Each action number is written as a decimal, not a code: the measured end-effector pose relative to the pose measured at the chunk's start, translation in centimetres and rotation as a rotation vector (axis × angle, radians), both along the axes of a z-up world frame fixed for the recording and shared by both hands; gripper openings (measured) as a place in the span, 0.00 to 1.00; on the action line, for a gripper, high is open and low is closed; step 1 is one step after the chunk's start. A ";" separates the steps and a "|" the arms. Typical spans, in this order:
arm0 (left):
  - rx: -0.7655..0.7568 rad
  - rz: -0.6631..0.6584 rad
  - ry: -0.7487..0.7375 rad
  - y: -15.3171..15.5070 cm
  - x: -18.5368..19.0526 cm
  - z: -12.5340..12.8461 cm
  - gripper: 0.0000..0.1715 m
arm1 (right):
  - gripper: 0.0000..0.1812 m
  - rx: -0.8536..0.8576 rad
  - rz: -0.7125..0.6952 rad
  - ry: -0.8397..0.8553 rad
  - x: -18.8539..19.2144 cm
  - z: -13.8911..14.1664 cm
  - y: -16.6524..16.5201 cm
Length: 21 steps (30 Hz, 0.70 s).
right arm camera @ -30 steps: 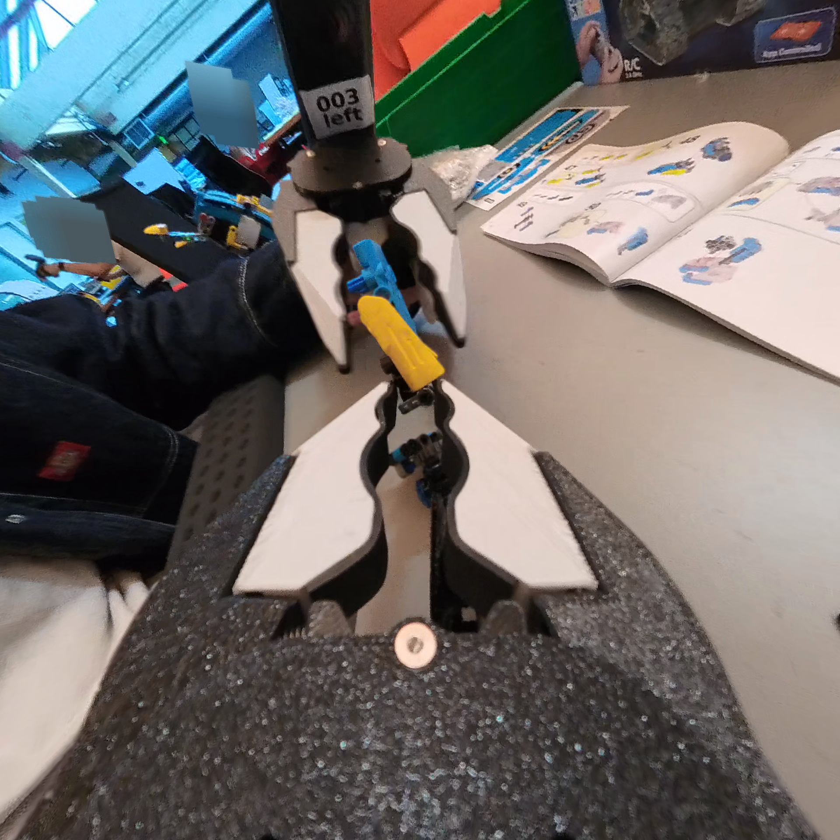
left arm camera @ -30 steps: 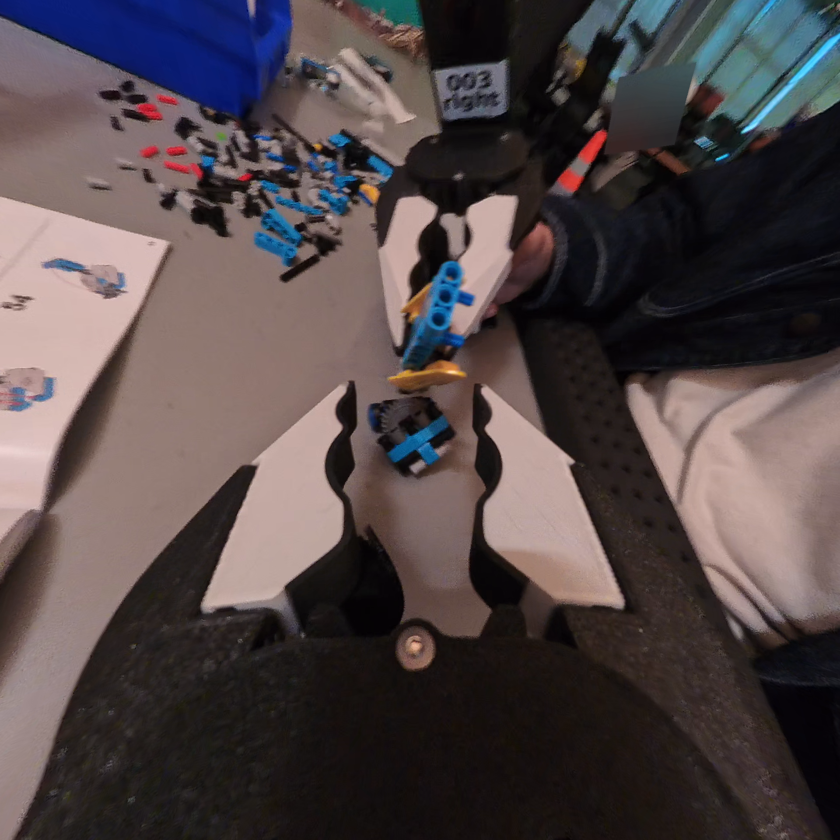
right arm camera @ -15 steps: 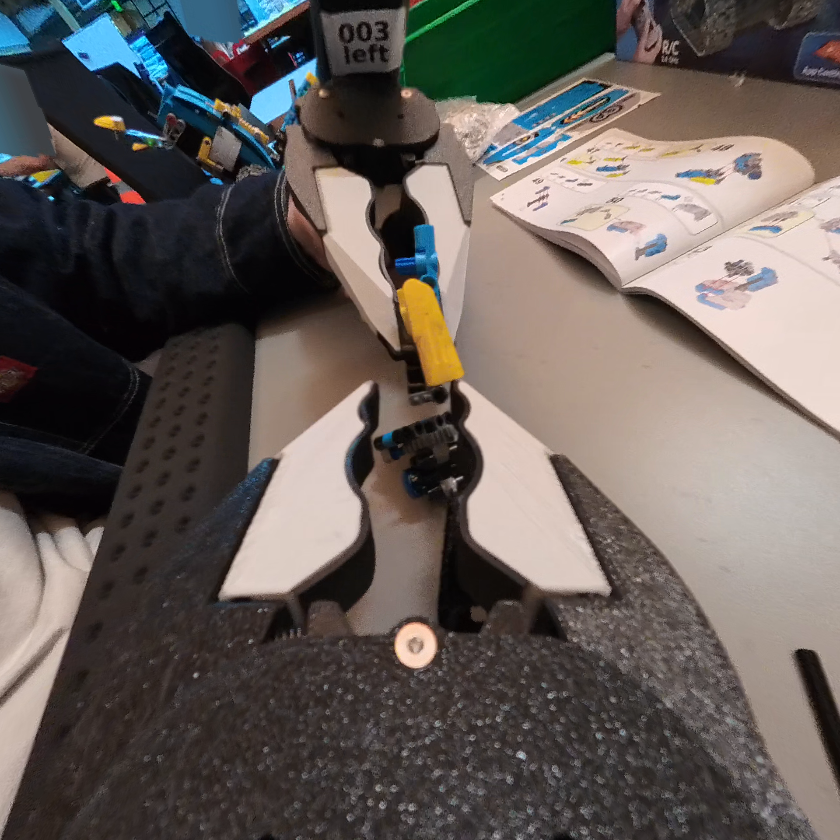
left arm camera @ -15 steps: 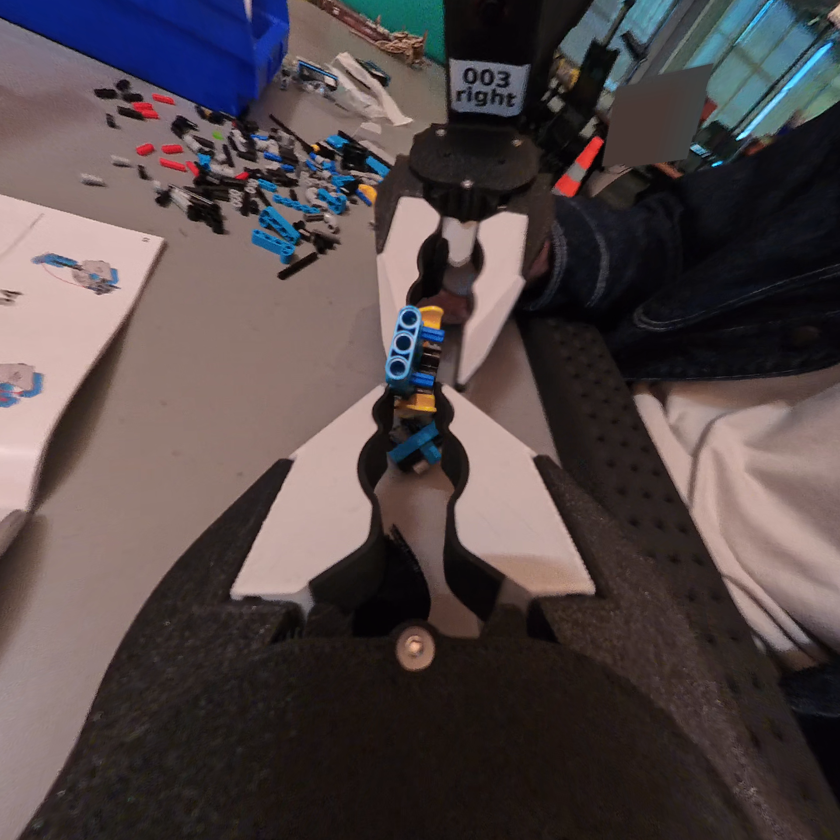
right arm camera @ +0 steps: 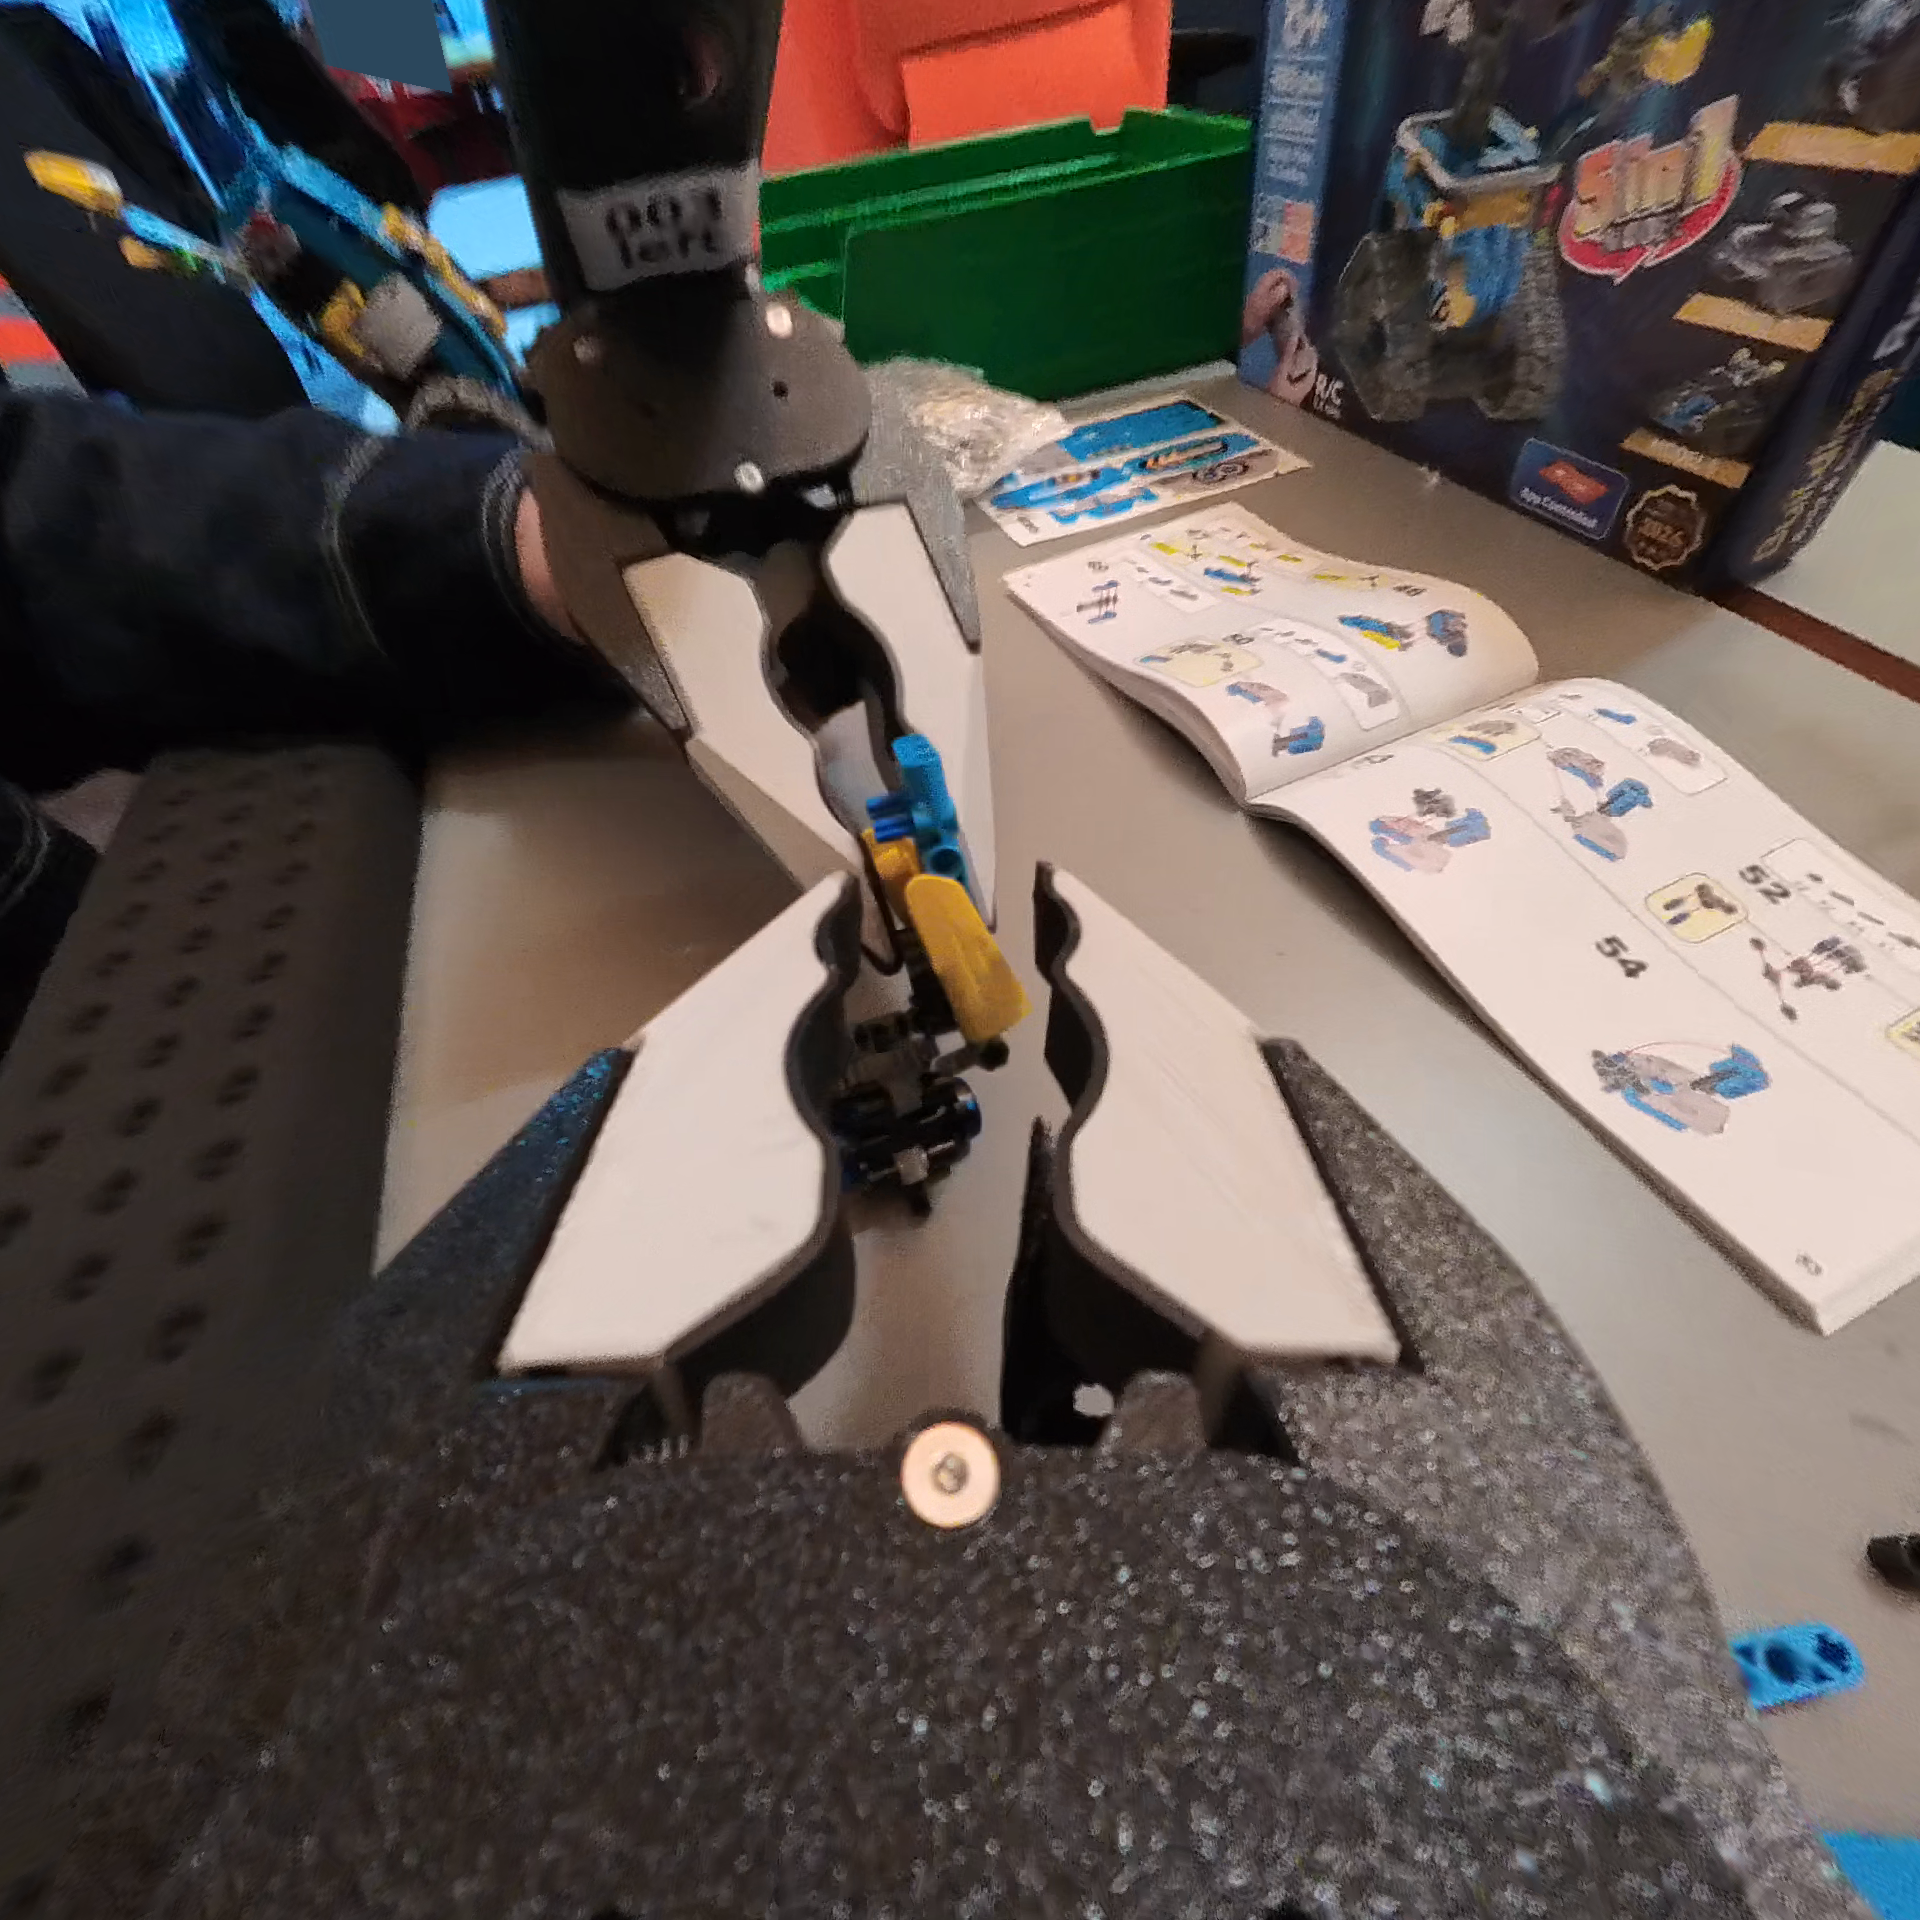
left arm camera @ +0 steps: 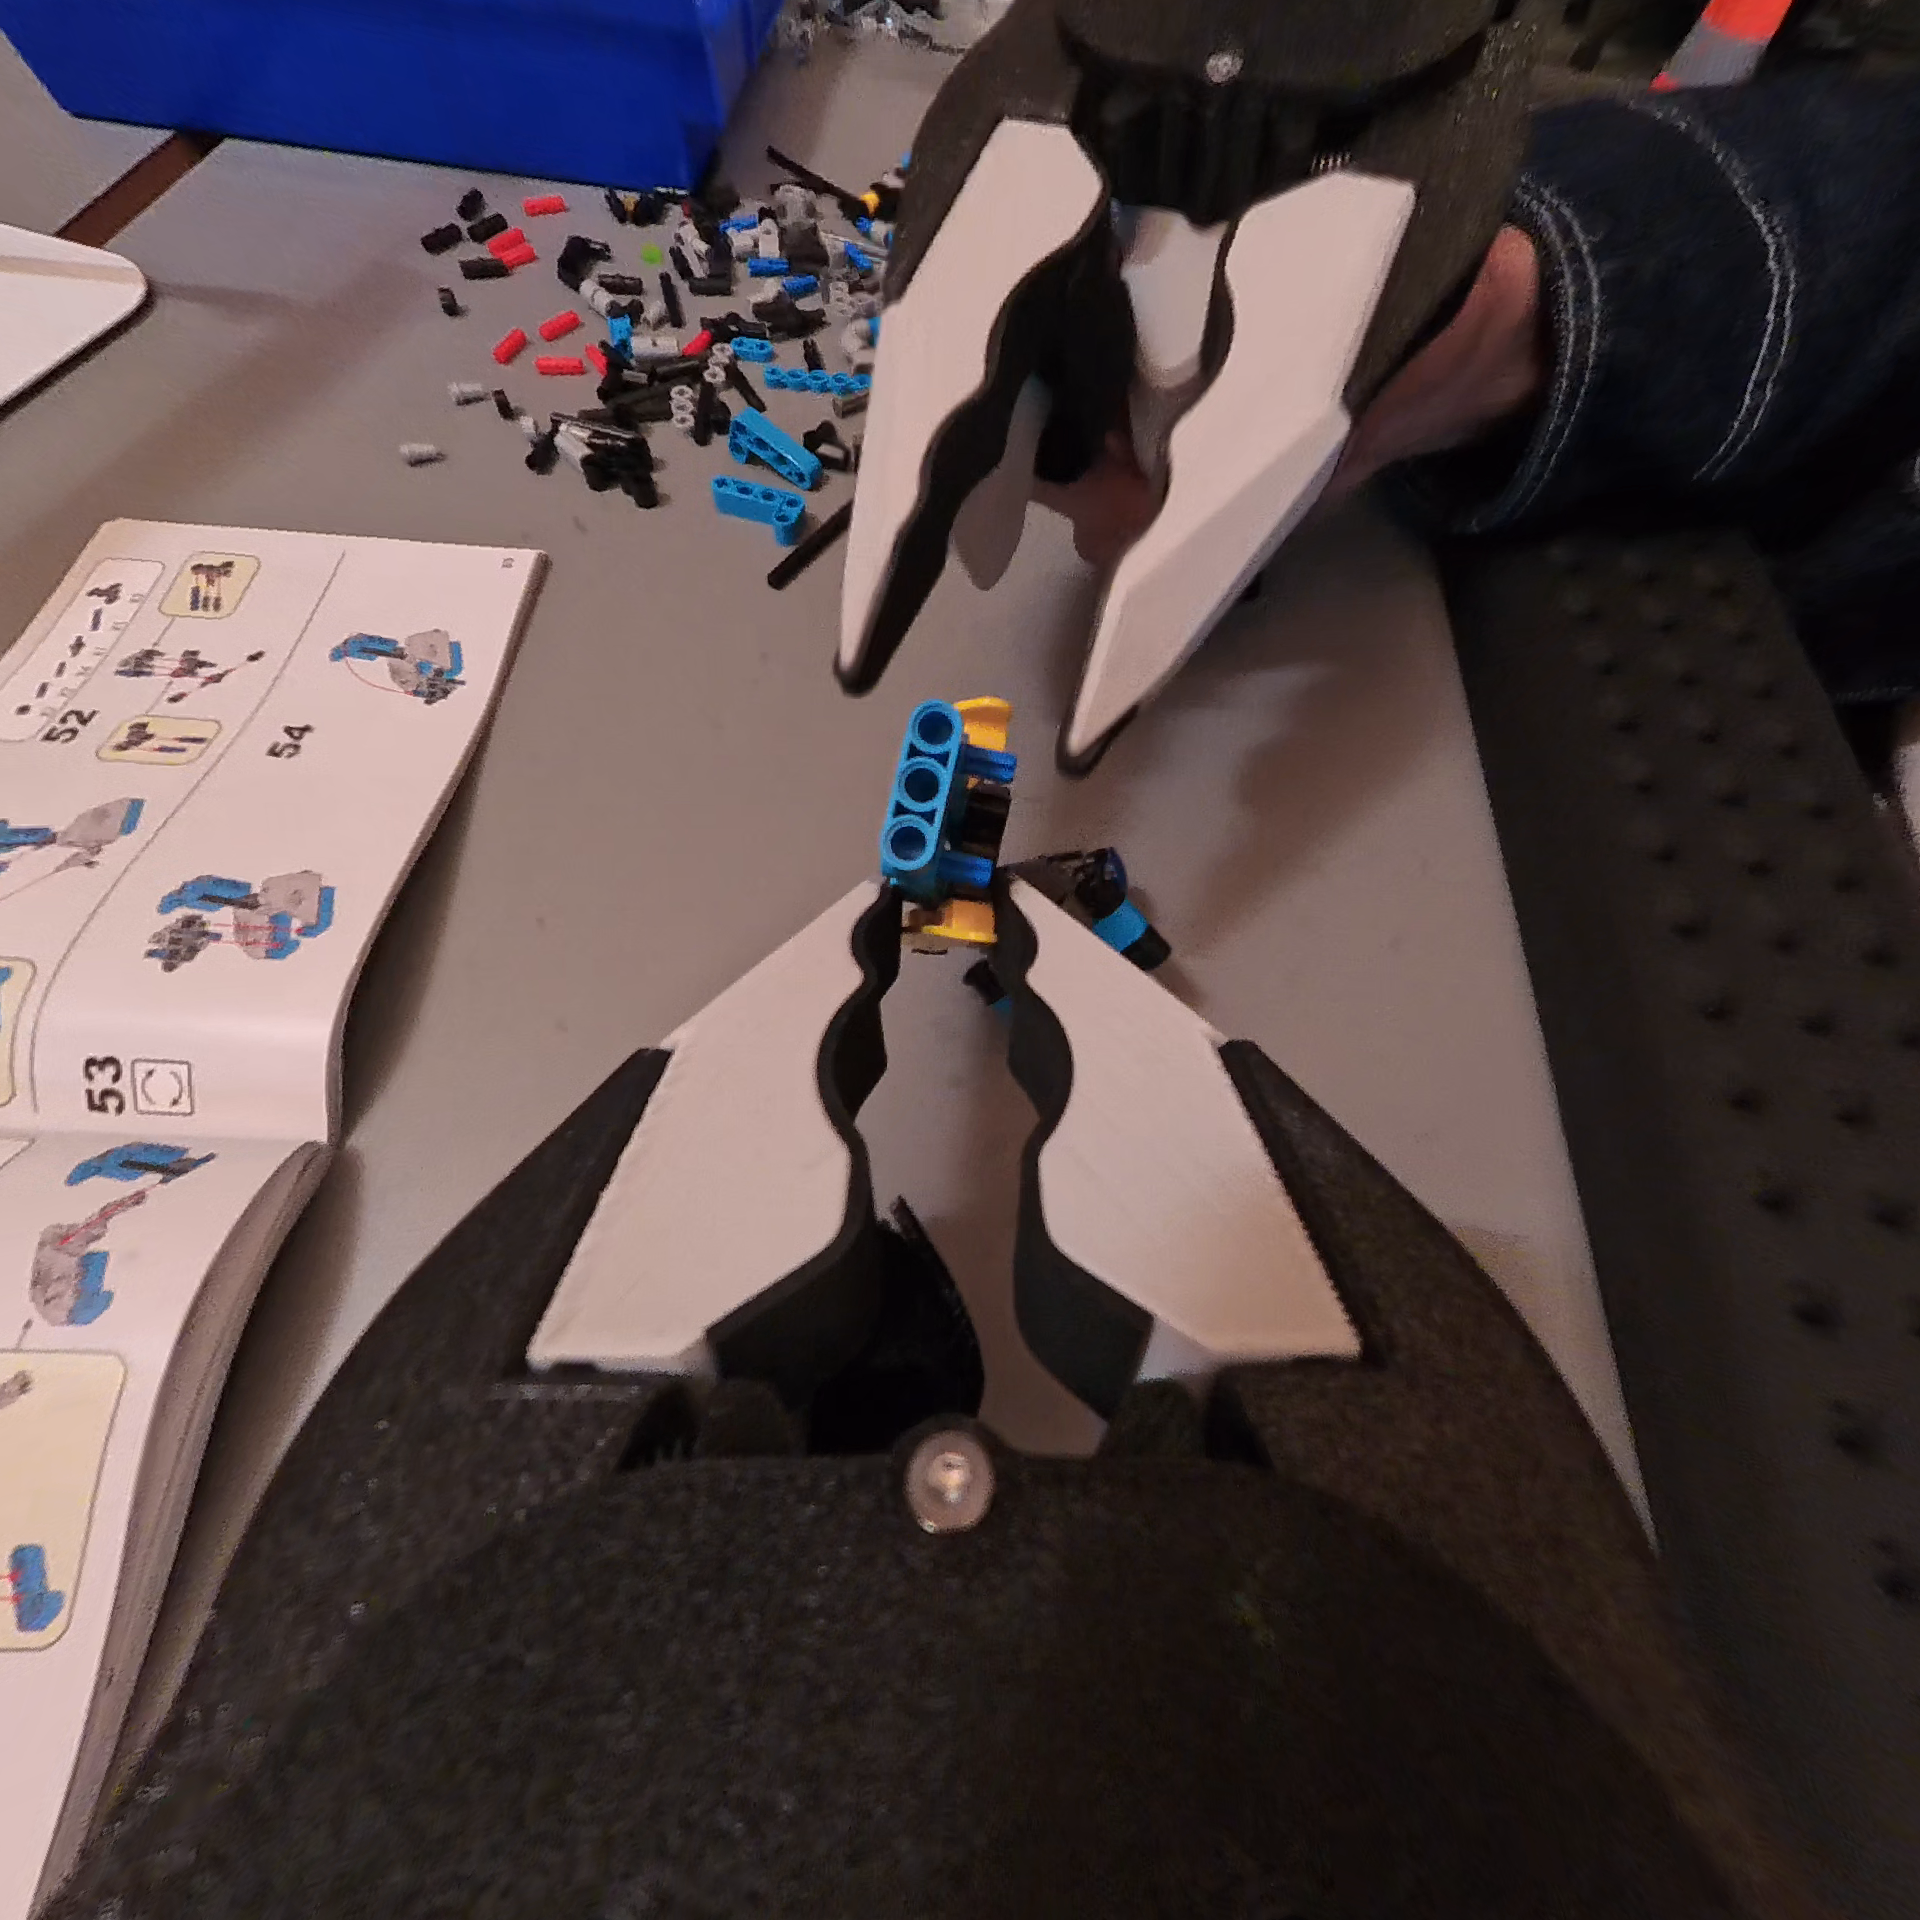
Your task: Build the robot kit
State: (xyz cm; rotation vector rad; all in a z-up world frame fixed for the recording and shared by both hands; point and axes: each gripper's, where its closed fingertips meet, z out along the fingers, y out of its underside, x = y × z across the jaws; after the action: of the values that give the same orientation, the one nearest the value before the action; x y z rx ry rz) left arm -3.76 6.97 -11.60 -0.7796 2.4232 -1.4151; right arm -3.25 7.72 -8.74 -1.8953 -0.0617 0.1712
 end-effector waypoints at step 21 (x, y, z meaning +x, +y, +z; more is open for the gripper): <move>-0.423 -0.105 -0.040 -1.7 -1.8 6.7 0.07 | 0.07 0.154 0.182 0.391 -1.8 3.5 -1.5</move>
State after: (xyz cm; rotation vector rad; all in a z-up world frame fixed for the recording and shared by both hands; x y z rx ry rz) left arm -5.58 5.23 -4.86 -0.7050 2.1876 -2.0009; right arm -5.06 6.20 -5.28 -1.6720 0.0181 0.6397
